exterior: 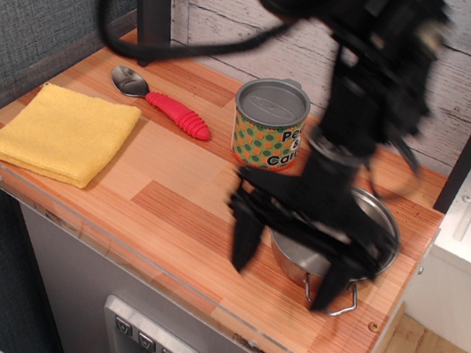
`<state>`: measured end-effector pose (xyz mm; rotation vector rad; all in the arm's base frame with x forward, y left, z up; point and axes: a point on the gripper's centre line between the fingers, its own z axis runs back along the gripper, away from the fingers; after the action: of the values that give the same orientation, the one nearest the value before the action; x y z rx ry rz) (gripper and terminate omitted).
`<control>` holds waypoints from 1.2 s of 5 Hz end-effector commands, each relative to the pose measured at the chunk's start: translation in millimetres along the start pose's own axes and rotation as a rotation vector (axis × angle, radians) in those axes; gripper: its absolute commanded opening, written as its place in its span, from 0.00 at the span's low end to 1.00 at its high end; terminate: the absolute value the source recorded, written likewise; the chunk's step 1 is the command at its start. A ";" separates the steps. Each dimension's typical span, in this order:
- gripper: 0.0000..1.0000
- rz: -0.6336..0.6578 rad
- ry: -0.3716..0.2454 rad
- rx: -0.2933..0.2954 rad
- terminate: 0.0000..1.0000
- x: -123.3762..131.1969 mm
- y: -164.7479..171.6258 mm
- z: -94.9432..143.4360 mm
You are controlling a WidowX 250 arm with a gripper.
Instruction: Move the yellow napkin next to the silver pot
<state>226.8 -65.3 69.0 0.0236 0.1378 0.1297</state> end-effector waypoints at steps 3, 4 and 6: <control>1.00 0.205 -0.100 -0.005 0.00 7.3 148.7 27.6; 1.00 0.257 -0.102 0.030 0.00 15.5 176.2 23.8; 0.00 0.311 -0.181 0.103 0.00 39.1 219.6 11.0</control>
<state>240.6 153.2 69.7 0.1462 -0.0076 0.4188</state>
